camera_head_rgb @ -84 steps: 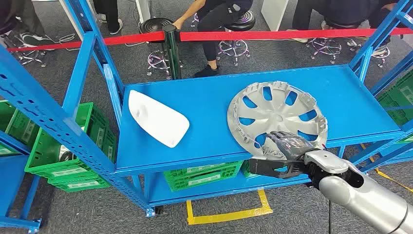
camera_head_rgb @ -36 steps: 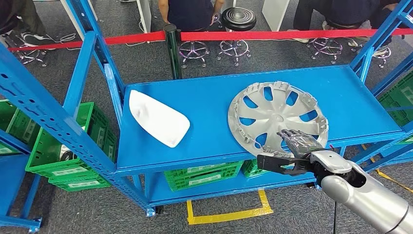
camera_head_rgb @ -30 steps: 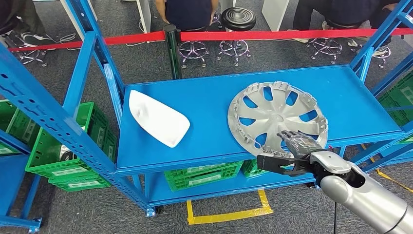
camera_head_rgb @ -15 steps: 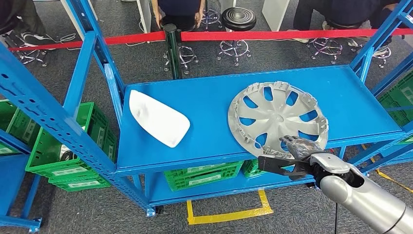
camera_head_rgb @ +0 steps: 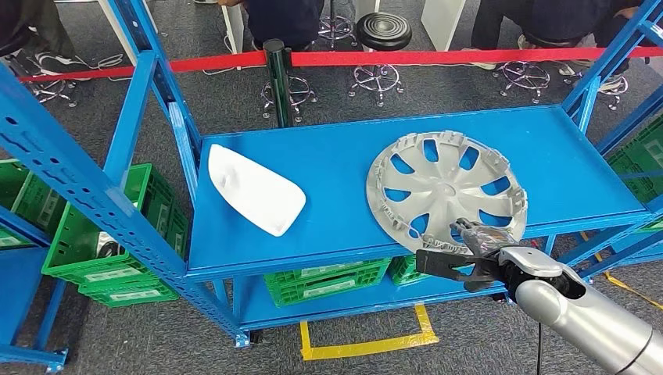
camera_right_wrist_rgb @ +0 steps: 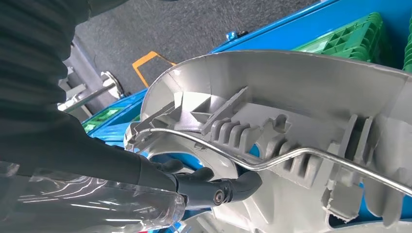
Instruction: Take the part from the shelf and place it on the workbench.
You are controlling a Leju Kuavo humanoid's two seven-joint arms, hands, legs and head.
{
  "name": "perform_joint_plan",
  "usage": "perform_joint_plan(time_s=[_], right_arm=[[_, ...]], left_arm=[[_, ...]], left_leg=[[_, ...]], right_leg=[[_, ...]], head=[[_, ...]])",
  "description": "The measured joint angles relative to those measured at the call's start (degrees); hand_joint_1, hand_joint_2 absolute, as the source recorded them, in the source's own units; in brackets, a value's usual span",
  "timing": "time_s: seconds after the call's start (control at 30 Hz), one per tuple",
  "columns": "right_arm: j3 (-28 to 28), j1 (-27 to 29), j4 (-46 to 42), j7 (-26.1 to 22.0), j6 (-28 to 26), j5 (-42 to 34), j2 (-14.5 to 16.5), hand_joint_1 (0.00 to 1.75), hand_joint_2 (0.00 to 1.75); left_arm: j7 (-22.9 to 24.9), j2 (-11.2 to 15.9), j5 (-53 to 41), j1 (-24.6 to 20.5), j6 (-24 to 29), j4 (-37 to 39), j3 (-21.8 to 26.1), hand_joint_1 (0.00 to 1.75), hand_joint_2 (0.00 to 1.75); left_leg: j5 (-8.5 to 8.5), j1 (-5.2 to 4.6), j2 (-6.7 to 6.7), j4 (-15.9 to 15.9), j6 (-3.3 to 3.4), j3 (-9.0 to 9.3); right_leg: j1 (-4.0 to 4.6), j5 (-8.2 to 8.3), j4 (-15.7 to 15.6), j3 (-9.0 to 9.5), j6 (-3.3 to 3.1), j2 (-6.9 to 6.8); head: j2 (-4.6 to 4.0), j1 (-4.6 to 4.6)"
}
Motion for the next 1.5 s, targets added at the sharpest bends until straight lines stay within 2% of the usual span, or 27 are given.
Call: perform_joint_plan(time_s=[0.6,0.73,1.5], right_arm=[[0.58,0.32,1.16,0.34,0.73,-0.31,0.04,0.0,1.75],[0.63,0.31,1.36,0.34,0.73,-0.23,0.07,1.71,1.75],[0.51,-0.3,1.91,0.33,2.08,0.27,0.24,1.75,1.75]], left_arm=[[-0.15,-0.01,0.0,0.02,0.0,0.0,0.0,0.0,0.0],[-0.14,-0.02,0.0,0.02,0.0,0.0,0.0,0.0,0.0],[-0.13,-0.13,0.0,0.03,0.01,0.0,0.0,0.0,0.0]], left_leg=[[-0.01,0.01,0.01,-0.01,0.0,0.2],[-0.01,0.02,0.02,-0.01,0.0,0.25],[-0.03,0.14,-0.21,-0.02,0.03,0.64]], right_leg=[[0.02,0.0,-0.05,0.21,0.0,0.02],[0.02,0.0,-0.05,0.27,0.0,0.02],[0.14,-0.04,-0.34,0.87,0.03,-0.05]], head=[[0.0,-0.02],[0.0,0.01],[0.0,0.05]])
